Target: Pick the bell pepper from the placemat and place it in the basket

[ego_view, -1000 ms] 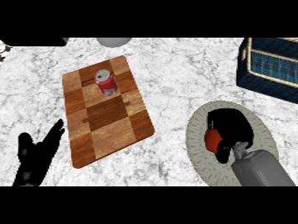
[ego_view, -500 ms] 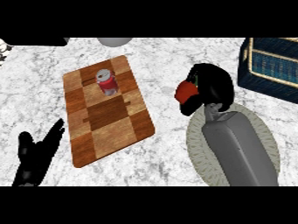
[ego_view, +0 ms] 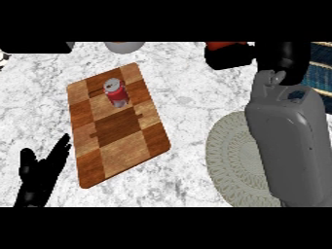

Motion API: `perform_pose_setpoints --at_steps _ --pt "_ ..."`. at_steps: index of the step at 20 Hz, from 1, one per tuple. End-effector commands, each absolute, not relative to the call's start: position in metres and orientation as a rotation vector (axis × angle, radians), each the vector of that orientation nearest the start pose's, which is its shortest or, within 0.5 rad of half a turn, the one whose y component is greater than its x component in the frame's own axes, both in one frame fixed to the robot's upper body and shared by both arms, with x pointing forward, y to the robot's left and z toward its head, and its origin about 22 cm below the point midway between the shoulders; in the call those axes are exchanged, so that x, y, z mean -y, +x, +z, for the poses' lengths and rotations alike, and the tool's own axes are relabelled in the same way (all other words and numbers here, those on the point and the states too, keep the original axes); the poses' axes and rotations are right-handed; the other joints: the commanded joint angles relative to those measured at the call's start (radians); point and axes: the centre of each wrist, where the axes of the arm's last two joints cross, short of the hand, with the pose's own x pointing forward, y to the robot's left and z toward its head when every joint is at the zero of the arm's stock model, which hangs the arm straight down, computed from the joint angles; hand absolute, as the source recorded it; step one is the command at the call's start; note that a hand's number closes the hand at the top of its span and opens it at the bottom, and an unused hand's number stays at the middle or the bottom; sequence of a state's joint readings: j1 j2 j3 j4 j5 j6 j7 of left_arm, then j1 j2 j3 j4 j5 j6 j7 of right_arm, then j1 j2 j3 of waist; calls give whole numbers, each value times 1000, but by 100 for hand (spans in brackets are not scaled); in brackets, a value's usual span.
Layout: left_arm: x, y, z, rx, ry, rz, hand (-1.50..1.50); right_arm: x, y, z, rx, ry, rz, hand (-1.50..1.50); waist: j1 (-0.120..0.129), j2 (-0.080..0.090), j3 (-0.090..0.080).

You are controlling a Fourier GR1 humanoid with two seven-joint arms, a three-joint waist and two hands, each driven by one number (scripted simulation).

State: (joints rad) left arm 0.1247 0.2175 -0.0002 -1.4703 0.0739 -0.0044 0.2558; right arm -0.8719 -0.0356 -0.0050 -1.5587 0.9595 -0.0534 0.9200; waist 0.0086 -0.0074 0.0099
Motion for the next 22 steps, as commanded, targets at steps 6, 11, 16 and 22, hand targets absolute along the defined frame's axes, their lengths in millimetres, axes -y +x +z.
perform_pose_setpoints --at_steps 6,11,16,22 --pt "-300 203 -52 1021 153 -30 0 184 356 339 1493 -1090 -10 150 -5 9 -11" --pt "-282 214 -49 1029 153 -39 0 209 357 380 1466 -1107 -54 150 -6 9 -11" --pt "-292 189 -50 1009 140 -50 0 249 389 347 1386 -1152 -48 150 8 12 -10" --pt "-290 200 -47 1015 145 -52 0 298 402 346 1336 -1178 11 150 4 11 -10"
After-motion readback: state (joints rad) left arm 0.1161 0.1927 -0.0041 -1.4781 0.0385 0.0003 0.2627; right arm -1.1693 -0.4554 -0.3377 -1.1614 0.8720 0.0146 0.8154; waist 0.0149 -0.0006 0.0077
